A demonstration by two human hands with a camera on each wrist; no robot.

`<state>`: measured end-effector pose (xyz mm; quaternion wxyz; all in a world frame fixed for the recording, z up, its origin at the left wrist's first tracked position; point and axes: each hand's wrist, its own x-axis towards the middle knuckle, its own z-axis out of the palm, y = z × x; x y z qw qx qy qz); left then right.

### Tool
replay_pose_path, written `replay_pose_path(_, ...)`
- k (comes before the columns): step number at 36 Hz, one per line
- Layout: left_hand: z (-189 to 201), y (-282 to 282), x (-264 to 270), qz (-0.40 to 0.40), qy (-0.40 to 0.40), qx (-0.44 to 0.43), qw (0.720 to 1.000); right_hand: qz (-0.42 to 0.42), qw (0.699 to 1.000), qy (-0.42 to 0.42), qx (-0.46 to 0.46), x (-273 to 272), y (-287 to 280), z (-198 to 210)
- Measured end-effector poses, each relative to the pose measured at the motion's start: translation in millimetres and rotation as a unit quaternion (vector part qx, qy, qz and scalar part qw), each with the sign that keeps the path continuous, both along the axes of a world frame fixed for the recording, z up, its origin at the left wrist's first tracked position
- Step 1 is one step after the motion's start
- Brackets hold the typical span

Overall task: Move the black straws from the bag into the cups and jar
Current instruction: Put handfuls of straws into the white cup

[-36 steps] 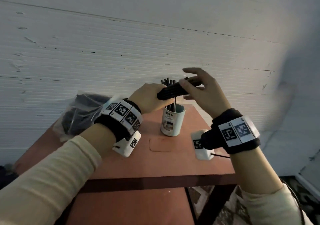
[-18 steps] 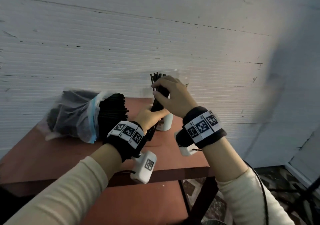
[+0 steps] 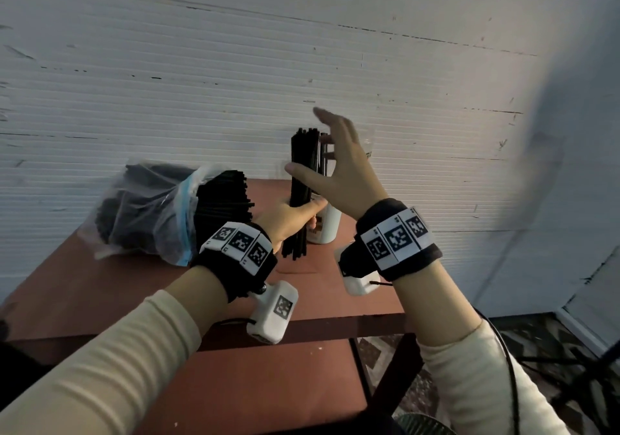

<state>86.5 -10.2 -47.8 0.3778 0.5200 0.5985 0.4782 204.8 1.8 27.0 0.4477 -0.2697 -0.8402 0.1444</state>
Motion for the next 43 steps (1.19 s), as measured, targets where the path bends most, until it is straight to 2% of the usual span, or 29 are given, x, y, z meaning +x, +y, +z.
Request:
replay_pose_path(2,10,-6,0,-0.027,-0.018,0.065,0.997,-0.033,0.999,0.0,-0.026,3,-1,0)
replay_pose_path(4,22,-15,-1,-0.069,0.002,0.106,0.992,-0.054,0.996,-0.038,-0.061,6,-2,0)
replay_pose_path(8,38,-30,0,-0.217,0.123,0.034,0.968,0.017,0.986,-0.101,-0.13,8,-5,-6)
replay_pose_path(12,37,-28,5,-0.184,0.141,0.056,0.971,0.048,0.984,-0.092,-0.145,12,-1,-9)
replay_pose_path(14,34,-24,9,-0.178,0.109,0.039,0.977,0.045,0.986,-0.081,-0.139,15,4,-4)
replay_pose_path(16,33,-15,10,-0.132,0.116,0.034,0.984,0.036,0.989,-0.045,-0.134,20,9,5)
replay_pose_path(20,32,-5,15,0.03,0.194,0.047,0.979,-0.017,0.99,0.083,-0.117,30,26,26)
replay_pose_path(24,26,15,16,0.073,0.164,0.045,0.983,-0.055,0.981,0.134,-0.125,38,47,40)
replay_pose_path(28,22,36,13,0.053,0.114,-0.01,0.992,-0.085,0.979,0.113,-0.148,32,72,41)
replay_pose_path(31,14,52,2,0.022,0.116,-0.044,0.992,-0.104,0.978,0.087,-0.158,23,87,38)
replay_pose_path(34,9,65,-6,0.002,0.135,-0.05,0.99,-0.105,0.977,0.038,-0.179,15,102,35)
replay_pose_path(38,24,50,-3,-0.021,0.154,-0.051,0.987,-0.118,0.97,-0.052,-0.207,7,115,30)
replay_pose_path(43,28,47,-9,-0.063,0.161,-0.026,0.985,-0.115,0.964,-0.125,-0.206,2,115,21)
